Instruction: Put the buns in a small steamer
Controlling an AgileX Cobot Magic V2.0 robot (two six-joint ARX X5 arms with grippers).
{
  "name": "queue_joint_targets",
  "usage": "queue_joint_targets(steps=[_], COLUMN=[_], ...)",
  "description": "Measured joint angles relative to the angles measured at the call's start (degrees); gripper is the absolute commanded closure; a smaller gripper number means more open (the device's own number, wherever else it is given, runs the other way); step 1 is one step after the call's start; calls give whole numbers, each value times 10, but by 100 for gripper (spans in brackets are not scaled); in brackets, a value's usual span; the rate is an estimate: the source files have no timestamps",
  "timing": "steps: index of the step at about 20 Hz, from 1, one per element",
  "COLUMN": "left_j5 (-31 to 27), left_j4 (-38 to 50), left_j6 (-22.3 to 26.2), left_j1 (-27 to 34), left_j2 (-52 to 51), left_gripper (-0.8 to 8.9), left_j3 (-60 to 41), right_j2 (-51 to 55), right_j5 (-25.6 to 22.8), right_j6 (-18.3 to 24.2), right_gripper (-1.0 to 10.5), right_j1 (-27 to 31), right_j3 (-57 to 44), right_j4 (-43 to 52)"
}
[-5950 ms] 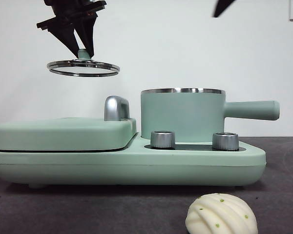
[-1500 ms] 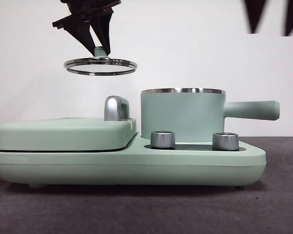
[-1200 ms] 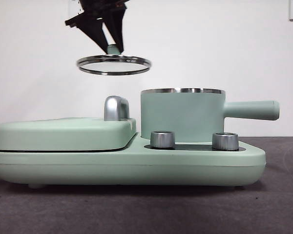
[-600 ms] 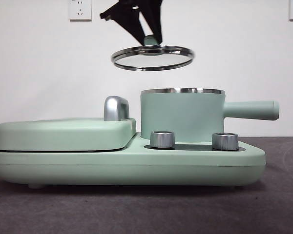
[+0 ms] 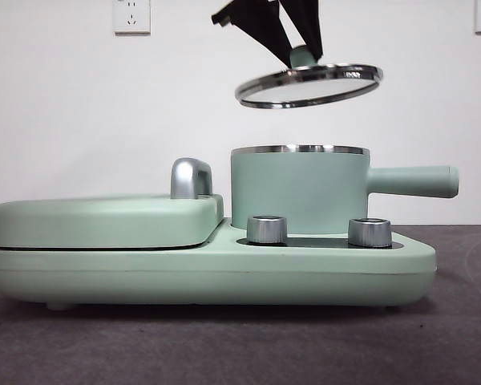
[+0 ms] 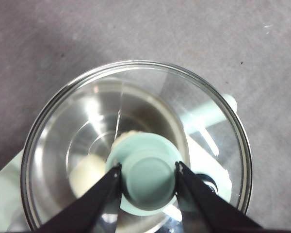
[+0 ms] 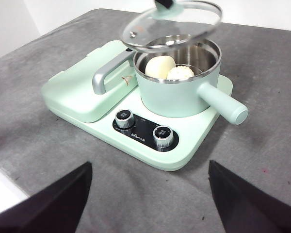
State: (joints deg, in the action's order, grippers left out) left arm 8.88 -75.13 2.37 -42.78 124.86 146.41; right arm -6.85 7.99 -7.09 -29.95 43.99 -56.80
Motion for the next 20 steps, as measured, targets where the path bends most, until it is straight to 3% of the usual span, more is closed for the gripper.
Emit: queue_joint_targets(steps=[8,20], left_j5=[-33,-36], left_j4=[-8,0], left_j6=[2,2], left_j1=[-1,7], left_j2=[30,59], left_gripper=[735,736], left_j3=[0,0], right_j2=[0,0], right_j5=[0,0], right_j6=[13,13], right_gripper=[568,568], right_j1=[0,0], right_j3=[0,0], right_j4=[0,0])
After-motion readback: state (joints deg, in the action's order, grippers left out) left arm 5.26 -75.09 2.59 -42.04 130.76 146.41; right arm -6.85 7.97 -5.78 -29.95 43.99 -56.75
